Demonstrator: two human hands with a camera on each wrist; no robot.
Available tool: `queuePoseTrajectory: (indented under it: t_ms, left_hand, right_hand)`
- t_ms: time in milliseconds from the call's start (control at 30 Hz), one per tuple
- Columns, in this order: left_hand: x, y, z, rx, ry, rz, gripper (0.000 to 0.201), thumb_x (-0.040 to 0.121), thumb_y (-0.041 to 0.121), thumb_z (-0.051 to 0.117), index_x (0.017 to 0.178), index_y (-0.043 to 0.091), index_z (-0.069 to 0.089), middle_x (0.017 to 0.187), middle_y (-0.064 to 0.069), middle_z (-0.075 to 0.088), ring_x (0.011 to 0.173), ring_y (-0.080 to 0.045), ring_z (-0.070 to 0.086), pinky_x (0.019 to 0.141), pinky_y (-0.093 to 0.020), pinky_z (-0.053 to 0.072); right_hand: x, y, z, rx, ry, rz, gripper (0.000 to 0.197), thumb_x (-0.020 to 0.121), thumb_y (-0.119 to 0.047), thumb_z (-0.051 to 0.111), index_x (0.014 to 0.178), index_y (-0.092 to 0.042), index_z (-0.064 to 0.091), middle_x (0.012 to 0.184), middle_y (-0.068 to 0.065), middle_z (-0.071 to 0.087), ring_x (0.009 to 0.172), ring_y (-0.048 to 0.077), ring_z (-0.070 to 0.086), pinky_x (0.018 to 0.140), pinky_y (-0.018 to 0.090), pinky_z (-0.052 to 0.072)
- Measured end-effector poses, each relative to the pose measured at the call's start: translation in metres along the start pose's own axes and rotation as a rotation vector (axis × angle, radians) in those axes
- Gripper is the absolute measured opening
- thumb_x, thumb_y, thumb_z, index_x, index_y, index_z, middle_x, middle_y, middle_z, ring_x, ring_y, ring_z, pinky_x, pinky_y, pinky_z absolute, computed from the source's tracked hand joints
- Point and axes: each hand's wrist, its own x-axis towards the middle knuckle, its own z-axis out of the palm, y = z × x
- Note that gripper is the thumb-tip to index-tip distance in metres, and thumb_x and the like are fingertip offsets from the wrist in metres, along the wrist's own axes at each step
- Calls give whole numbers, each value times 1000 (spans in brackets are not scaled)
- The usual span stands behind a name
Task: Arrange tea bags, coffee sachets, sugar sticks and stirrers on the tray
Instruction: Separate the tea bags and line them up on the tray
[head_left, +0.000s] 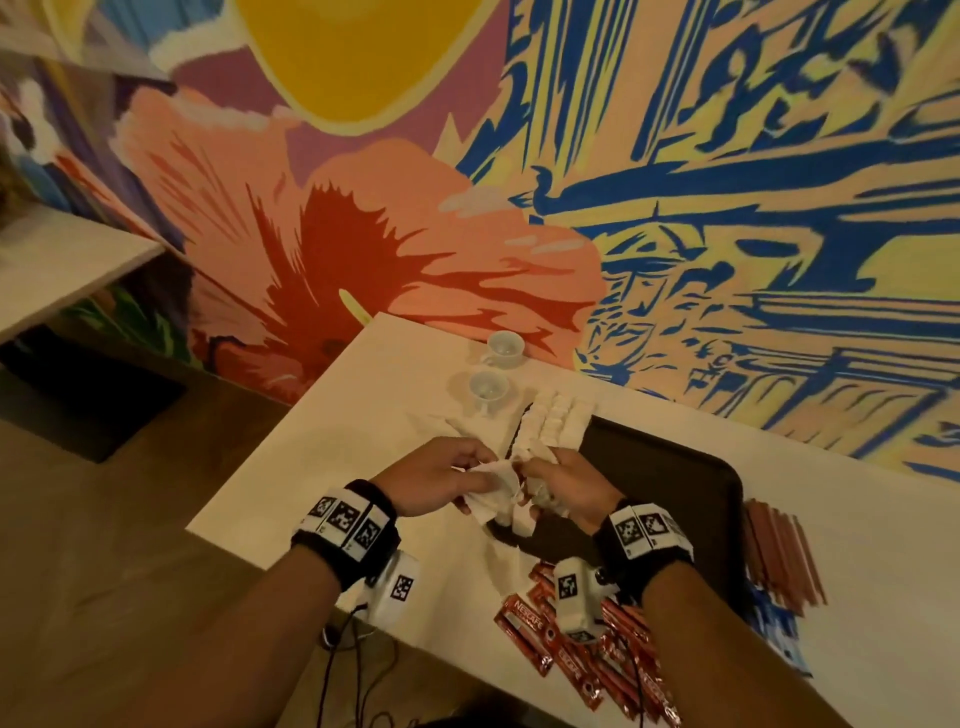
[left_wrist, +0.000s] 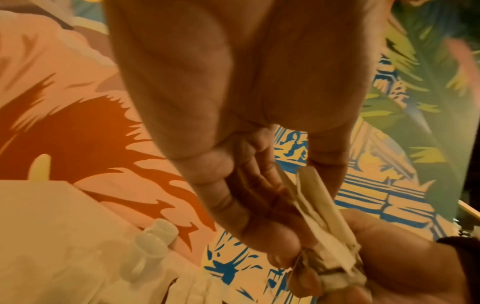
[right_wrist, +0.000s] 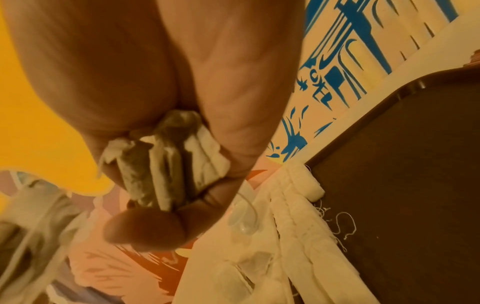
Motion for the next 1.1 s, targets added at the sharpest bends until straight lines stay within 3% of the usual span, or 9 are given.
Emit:
queuePoseTrajectory:
  t_ms: [100,233,400,467,567,700,767,900,1100]
  left_hand:
    - [5,13,0,106,-57,64,23,95,22,68,116,13,70,109,-7,72,94,-19,70,73,-30,57]
    - [12,23,1,212,-50,135,23,91,30,73,113,22,70,106,-1,71,89,-22,69,75,-40,57]
    - [23,27,5,237,113,192,27,81,27,83,96,18,63,92,-2,60,61,-5,55,59,-19,46]
    - [26,26,7,203,129,216,18,83,21,81,91,15,67,94,-5,61,63,-9,58,61,-26,50]
    - [29,22,9,74,132,221,8,91,20,72,95,12,73,97,-8,67,70,-13,63,68,-29,55]
    - [37,2,13,-4,174,143,19,101,24,59,109,11,71,99,-6,69,75,-17,70,69,-26,57]
    - [44,-19,20,99,158,90,17,100,24,60,107,13,70,100,-3,69,77,-16,71,67,-25,56]
    - [56,-71,52,507,-30,14,14,94,27,63,104,22,71,107,4,69,99,-15,65,84,-27,49]
    - [69,-127,106,952,-195,-94,55,86,56,65,129,24,54,133,-2,56,117,-27,59,97,-39,50]
  right_hand:
    - [-8,-7,-5,32,-49,-12,22,99,-17,60,107,2,66,83,20,64,58,22,60,49,28,49]
    - [-16,-12,-11,113,-125,-5,30,99,-15,54,115,10,61,90,22,67,63,22,66,51,31,50]
    - [-24,-19,-10,207,-225,-38,39,104,-39,52,118,-5,66,93,15,70,66,19,65,52,31,52]
    - [-26,-19,-9,158,-246,-78,43,97,-40,65,123,-6,67,104,13,72,75,18,66,55,29,53]
    - [-23,-12,-13,98,-256,-93,46,85,-22,81,123,-1,66,109,16,69,79,20,64,55,29,52]
    - [-27,-2,-22,168,-178,-47,35,88,0,72,122,2,65,104,16,73,75,21,70,52,30,53]
    - [-31,3,-28,203,-129,-9,36,88,2,71,124,0,64,104,13,74,82,22,72,54,31,57]
    - [-40,12,-42,218,-77,21,25,89,2,69,113,-3,67,108,19,73,94,29,69,57,34,59]
    - [-46,23,-60,241,-5,-8,32,86,9,67,116,0,62,96,16,68,90,27,68,63,36,59]
